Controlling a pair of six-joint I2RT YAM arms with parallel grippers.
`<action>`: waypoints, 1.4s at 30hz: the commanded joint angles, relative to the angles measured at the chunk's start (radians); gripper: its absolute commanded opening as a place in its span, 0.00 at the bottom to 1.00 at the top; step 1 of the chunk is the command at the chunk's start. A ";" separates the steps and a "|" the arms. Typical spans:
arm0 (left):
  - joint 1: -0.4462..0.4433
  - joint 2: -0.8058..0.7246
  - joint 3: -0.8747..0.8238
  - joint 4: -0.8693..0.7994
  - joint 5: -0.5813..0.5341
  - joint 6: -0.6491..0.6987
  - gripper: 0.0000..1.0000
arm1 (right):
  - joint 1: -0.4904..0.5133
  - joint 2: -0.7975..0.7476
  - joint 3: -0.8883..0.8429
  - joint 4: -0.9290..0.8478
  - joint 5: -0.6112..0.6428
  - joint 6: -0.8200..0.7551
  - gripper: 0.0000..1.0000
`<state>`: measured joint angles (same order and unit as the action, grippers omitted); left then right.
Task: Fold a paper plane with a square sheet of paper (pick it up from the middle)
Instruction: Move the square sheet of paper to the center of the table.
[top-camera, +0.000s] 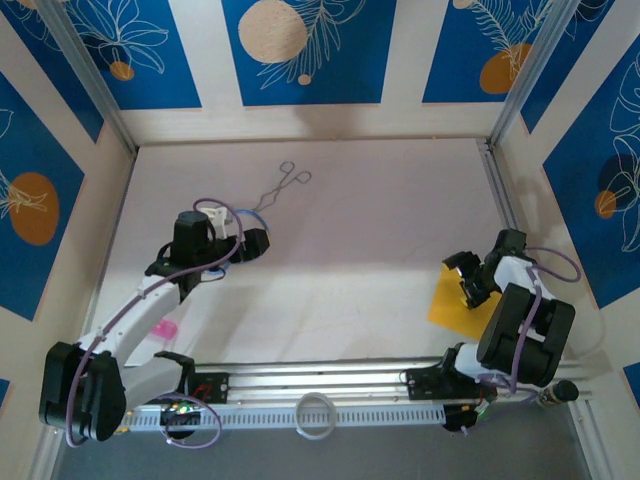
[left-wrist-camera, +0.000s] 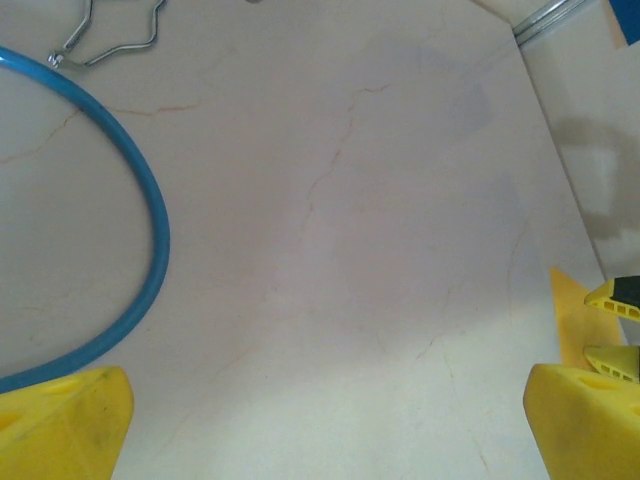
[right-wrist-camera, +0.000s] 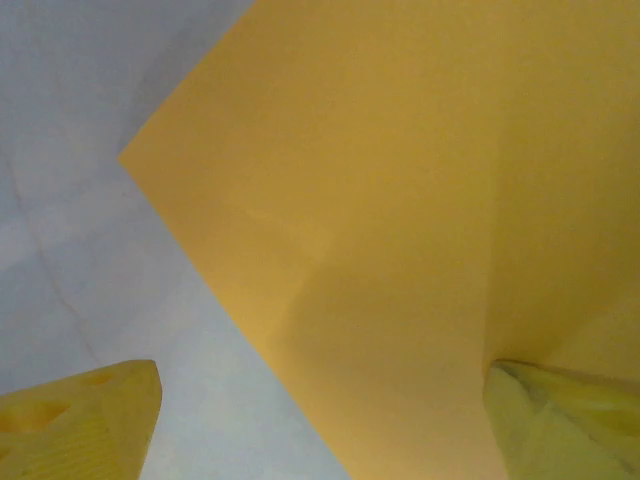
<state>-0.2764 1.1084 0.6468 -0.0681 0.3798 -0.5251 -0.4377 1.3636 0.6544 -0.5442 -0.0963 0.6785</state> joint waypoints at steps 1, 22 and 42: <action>-0.011 -0.002 0.036 -0.052 -0.040 0.030 1.00 | 0.045 0.036 0.030 -0.025 0.017 -0.010 0.84; -0.010 -0.089 0.033 -0.149 -0.153 0.054 1.00 | 0.629 0.235 0.169 0.117 0.015 0.418 0.82; -0.001 -0.144 0.050 -0.169 -0.164 0.068 1.00 | 0.473 0.211 0.239 0.013 -0.022 -0.204 0.83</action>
<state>-0.2798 0.9634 0.6754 -0.2687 0.2012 -0.4622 0.0311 1.6028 0.9234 -0.5171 -0.0269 0.6102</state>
